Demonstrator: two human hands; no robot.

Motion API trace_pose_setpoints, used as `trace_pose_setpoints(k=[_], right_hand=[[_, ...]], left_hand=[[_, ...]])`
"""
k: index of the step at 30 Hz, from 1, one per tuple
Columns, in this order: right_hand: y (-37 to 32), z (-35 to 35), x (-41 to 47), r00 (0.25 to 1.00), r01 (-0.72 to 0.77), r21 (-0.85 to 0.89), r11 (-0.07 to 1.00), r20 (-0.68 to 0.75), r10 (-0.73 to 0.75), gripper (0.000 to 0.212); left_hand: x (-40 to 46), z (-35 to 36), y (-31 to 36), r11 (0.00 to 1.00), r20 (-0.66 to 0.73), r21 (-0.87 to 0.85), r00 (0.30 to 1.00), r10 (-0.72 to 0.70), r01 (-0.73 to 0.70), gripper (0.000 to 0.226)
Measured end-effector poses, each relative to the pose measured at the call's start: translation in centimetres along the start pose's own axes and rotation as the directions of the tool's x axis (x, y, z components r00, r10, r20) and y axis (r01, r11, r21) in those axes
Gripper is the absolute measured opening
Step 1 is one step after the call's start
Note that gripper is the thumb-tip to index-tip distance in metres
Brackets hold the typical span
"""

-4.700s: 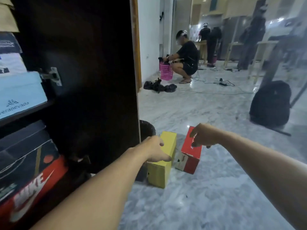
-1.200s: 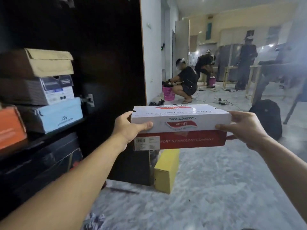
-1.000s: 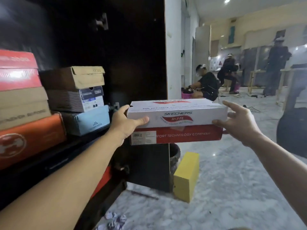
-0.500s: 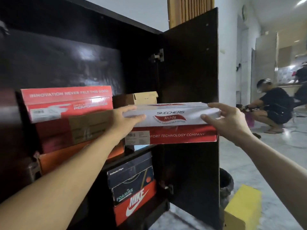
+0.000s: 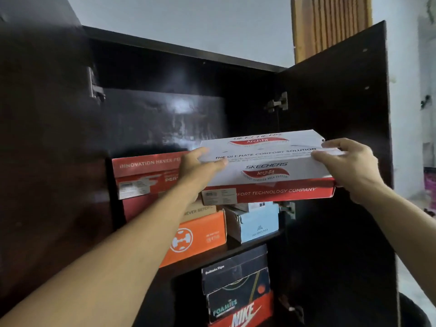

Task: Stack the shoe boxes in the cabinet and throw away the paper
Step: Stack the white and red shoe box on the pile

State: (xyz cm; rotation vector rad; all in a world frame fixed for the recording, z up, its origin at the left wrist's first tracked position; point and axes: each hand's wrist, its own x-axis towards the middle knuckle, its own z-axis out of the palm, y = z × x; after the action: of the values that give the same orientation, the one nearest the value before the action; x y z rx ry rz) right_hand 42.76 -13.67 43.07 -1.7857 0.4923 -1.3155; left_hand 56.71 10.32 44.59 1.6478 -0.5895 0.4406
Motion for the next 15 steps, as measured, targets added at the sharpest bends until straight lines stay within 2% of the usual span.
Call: trace_pose_setpoints(k=[5,12,15], right_hand=[[-2.4,1.8,2.6,0.998,0.032,0.086,0.996,0.048,-0.037,0.033],[-6.1,6.2,5.9,0.991,0.078,0.141,0.987,0.098,-0.092,0.037],[-7.7,8.1,6.8,0.988,0.080,0.154,0.985,0.122,-0.099,0.033]], left_hand=[[2.3,-0.7,1.7,1.000,-0.064,0.014,0.998,0.026,-0.026,0.061],[6.4,-3.4,3.9,0.995,-0.119,0.082,0.991,0.067,-0.058,0.065],[7.7,-4.5,4.6,0.993,-0.132,0.104,0.989,0.064,-0.051,0.052]])
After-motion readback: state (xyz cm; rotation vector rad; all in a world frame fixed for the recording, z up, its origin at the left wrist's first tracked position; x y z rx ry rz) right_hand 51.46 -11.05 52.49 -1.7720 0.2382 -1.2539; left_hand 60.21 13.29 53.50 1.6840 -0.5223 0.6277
